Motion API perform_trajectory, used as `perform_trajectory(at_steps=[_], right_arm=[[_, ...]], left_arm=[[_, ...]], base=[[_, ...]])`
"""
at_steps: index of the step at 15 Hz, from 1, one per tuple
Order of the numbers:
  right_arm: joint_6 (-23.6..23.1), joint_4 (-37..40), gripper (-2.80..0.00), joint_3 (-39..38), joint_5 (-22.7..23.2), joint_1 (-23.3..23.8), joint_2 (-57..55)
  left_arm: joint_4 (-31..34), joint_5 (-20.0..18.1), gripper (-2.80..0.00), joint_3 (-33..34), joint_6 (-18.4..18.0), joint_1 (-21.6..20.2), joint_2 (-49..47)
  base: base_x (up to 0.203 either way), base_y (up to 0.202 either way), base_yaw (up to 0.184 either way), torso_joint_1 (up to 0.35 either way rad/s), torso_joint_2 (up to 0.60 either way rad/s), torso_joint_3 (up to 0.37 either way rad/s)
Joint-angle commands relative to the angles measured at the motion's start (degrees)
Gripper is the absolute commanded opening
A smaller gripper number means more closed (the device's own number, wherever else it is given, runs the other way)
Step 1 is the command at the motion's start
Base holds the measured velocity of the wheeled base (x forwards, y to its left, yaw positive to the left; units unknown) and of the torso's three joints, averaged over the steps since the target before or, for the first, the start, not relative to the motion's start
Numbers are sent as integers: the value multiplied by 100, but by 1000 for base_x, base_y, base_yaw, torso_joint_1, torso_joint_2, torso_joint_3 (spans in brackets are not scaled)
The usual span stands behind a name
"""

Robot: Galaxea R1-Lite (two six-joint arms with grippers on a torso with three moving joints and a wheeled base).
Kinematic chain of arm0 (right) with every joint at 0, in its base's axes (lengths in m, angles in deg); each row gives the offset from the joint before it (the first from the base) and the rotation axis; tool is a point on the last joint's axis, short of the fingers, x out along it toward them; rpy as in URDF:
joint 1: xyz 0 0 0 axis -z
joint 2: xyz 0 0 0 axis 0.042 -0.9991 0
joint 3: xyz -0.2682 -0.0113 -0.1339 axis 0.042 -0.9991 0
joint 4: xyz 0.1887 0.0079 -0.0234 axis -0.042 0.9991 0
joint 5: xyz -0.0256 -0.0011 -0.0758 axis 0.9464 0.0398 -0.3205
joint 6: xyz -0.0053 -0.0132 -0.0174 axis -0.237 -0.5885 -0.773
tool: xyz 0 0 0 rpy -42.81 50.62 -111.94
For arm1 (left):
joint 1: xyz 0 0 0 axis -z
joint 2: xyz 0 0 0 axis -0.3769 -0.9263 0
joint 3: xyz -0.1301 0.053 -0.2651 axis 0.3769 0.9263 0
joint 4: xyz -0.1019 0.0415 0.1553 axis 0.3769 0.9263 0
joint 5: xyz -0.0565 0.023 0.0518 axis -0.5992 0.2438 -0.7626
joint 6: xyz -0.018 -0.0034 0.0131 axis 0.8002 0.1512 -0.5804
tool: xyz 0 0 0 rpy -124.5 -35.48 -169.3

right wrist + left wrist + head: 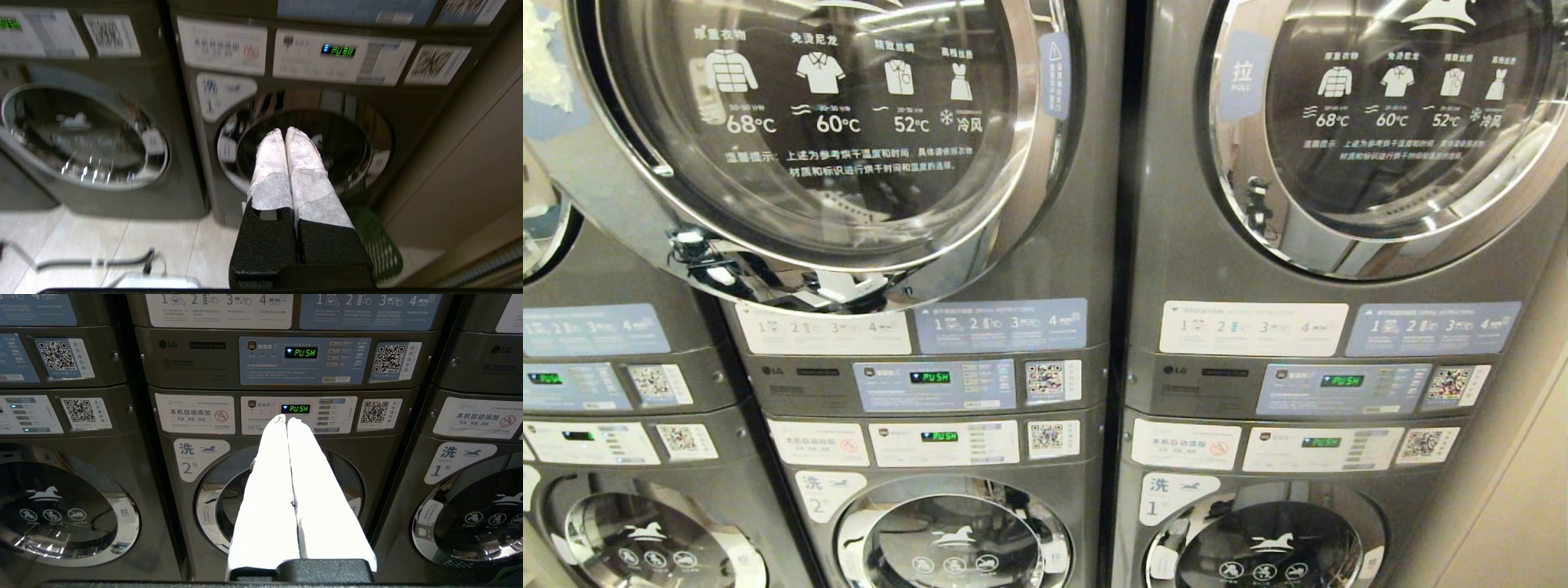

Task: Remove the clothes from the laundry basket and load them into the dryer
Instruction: Close the dryer

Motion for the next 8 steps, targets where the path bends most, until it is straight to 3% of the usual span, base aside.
perform_trajectory(at_steps=[1,5,8], right_arm=[[-18,-41,-280,-22,2,94,933],[-92,-382,-280,-130,60,163,1012],[-39,-382,-280,-130,42,163,1011]], left_arm=[[-5,0,-280,2,-6,-1,2],[22,9,-280,2,-78,-1,2],[13,-18,-280,2,-156,-1,2]], base=[[0,0,0,0,0,0],[0,0,0,0,0,0],[92,0,1,-6,0,2]])
